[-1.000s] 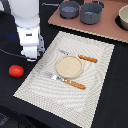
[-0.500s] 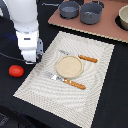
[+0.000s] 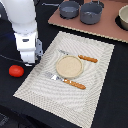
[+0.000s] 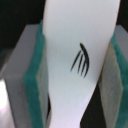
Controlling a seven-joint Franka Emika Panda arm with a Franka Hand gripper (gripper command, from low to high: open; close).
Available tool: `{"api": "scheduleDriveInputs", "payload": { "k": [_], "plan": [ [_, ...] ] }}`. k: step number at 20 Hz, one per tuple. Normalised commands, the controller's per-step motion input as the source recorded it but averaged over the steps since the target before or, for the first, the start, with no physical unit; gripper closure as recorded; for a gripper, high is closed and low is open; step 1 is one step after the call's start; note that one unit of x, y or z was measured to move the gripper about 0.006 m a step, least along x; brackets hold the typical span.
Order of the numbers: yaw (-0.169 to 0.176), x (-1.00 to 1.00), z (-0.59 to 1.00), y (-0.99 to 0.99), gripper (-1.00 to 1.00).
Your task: Place the pan onto the stove and place the fish and sausage into the pan.
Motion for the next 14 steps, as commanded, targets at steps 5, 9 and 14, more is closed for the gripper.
{"api": "scheduleDriveInputs", "payload": {
  "k": [5,9,14],
  "plan": [
    [-0.086,0.0,1.0,0.65,1.0],
    [-0.041,0.0,1.0,0.81,1.0],
    [-0.022,0.0,1.0,0.94,1.0]
  ]
}}
